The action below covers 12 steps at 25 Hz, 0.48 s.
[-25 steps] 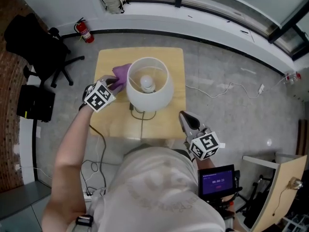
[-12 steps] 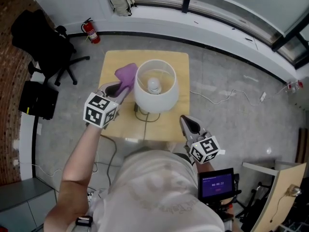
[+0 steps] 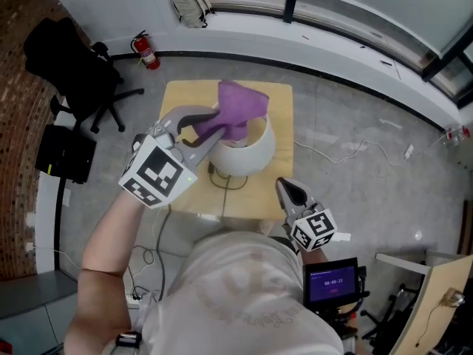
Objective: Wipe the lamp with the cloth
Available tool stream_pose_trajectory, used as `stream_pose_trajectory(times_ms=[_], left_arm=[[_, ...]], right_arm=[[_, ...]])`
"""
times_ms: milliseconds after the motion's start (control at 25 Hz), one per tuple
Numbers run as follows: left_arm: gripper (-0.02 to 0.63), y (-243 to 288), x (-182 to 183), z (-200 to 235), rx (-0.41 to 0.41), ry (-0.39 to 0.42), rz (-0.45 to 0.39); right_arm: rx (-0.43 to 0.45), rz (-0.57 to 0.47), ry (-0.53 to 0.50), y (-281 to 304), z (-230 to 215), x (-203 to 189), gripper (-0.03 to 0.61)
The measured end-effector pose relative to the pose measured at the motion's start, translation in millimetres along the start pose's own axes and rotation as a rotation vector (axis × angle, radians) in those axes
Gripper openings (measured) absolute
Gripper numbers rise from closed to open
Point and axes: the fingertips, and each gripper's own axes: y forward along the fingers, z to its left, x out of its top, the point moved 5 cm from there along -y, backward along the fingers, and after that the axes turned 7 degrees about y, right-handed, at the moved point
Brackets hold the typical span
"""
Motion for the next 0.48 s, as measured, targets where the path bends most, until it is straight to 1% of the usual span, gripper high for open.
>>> stream_pose_trajectory(times_ms=[80,160,240,320,400,480], left_arm=[[0.069,16.8,4.2,1.0,-0.037,0.089,0.062],[0.069,37.0,-4.4,1.2,-0.106,0.15,0.159],[0.068,55.3,-18.4,-4.9,-0.226,0.194,0.272],[0.068,68.7,-29.4,-16.7,-0.351,0.269,0.385],[0.067,81.0,-36.2,-27.4,-0.443,0.352,0.478],[0.067,93.6,-42.4,-34.1,-0.523,0.404,0.551]], right_arm=[[0.003,-0.009,0.008,0.2,-2.0,-0.2,0.014],[0.002,-0.019,0.017,-0.7,-5.1,-0.6,0.014],[-0.003,-0.029,0.028,-2.8,-10.3,-0.5,0.014],[-0.012,-0.038,0.042,-7.3,-18.4,-0.6,0.014],[-0.021,-0.044,0.059,-13.4,-28.7,-1.4,0.014],[-0.029,-0.049,0.078,-17.8,-38.6,-2.1,0.014]])
